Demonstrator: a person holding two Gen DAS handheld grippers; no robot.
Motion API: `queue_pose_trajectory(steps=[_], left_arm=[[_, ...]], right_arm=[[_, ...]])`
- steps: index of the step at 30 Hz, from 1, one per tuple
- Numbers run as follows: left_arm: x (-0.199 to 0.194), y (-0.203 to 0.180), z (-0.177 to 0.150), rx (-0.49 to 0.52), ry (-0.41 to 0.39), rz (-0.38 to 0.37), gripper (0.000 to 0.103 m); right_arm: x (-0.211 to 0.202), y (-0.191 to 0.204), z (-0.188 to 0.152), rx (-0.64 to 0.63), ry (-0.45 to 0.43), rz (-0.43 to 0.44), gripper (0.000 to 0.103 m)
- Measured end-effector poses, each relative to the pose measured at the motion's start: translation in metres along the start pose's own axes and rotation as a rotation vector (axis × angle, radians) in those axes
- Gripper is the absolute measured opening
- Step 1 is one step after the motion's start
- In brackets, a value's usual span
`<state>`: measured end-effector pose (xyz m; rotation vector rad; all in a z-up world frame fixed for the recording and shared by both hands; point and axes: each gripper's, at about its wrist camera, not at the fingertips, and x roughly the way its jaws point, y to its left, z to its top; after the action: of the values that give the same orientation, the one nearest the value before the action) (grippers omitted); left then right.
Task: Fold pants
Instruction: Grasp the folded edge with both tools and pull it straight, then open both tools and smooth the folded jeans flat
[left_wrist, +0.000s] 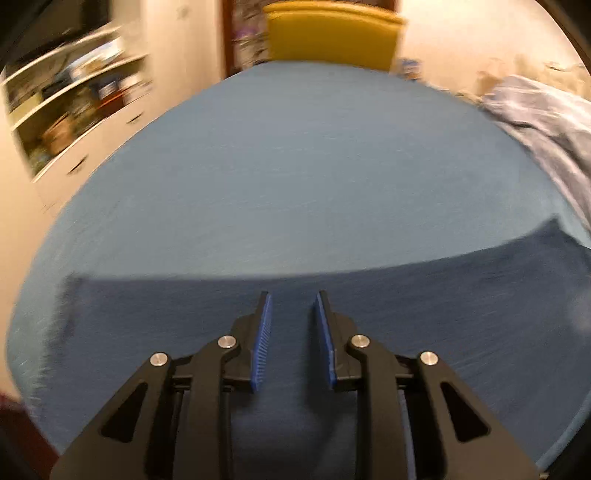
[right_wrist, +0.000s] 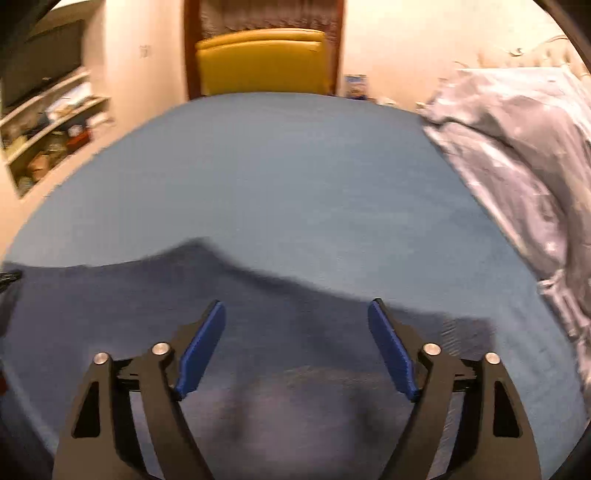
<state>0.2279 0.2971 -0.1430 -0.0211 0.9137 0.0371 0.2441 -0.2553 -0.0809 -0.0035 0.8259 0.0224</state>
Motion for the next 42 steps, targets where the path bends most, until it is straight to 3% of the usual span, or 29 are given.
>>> queue_pose_trajectory(steps=[3,5,8,9,10,11,14,17,20,21,23,25,27,30,32,33,37,40,42], left_arm=[[0.0,0.076,-0.004,-0.077,0.008,0.095,0.027],[-0.02,0.139,-0.001,-0.151,-0.016,0.266,0.025],[-0.066,0.185,0.004,-0.254,-0.126,0.29,0.027],[-0.084,0.188,-0.002,-0.258,-0.165,0.279,0.044],[-0.096,0.181,-0.003,-0.245,-0.188,0.265,0.07],[-0.112,0.161,-0.011,-0.196,-0.21,0.215,0.078],[-0.12,0.094,-0.034,-0.081,-0.209,0.063,0.084],[-0.093,0.047,-0.06,-0.026,-0.113,-0.018,0.091],[-0.06,0.02,-0.065,0.009,-0.042,0.009,0.095],[-0.054,0.019,-0.066,0.002,-0.036,-0.011,0.102],[-0.037,0.023,-0.06,0.007,-0.034,-0.038,0.101],[-0.028,0.024,-0.059,0.065,-0.053,-0.008,0.101],[-0.028,0.014,-0.067,0.061,-0.054,-0.009,0.101],[-0.024,0.001,-0.073,0.076,-0.043,0.013,0.102],[-0.031,-0.007,-0.068,0.077,-0.061,0.046,0.083],[-0.04,-0.018,-0.07,0.081,-0.07,0.042,0.067],[-0.063,-0.08,-0.066,0.154,-0.137,-0.09,0.064],[-0.052,-0.117,-0.062,0.234,-0.116,-0.159,0.056],[-0.035,-0.123,-0.057,0.242,-0.074,-0.147,0.055]], right_arm=[[-0.009,0.043,-0.014,0.052,0.019,0.059,0.082],[-0.015,0.071,-0.025,0.113,0.035,0.091,0.082],[-0.023,0.111,-0.041,0.154,0.049,0.077,0.088],[-0.025,0.121,-0.046,0.167,0.057,0.074,0.088],[-0.025,0.132,-0.054,0.182,0.077,0.073,0.088],[-0.026,0.141,-0.061,0.183,0.094,0.073,0.088],[-0.028,0.167,-0.078,0.147,0.12,0.061,0.088],[-0.025,0.184,-0.089,0.094,0.128,0.054,0.088],[-0.018,0.191,-0.1,0.068,0.152,0.027,0.088],[-0.014,0.193,-0.103,0.051,0.164,0.015,0.088],[-0.008,0.195,-0.109,0.041,0.178,0.004,0.088],[-0.004,0.193,-0.114,0.054,0.191,-0.006,0.089],[0.001,0.191,-0.117,0.058,0.2,-0.005,0.089],[0.004,0.199,-0.118,0.016,0.207,-0.046,0.098],[0.004,0.198,-0.119,0.019,0.204,-0.05,0.098],[0.005,0.199,-0.12,0.021,0.205,-0.049,0.098],[0.005,0.2,-0.122,0.015,0.204,-0.057,0.098],[0.005,0.202,-0.122,0.011,0.209,-0.065,0.099],[0.008,0.198,-0.12,0.017,0.213,-0.057,0.099]])
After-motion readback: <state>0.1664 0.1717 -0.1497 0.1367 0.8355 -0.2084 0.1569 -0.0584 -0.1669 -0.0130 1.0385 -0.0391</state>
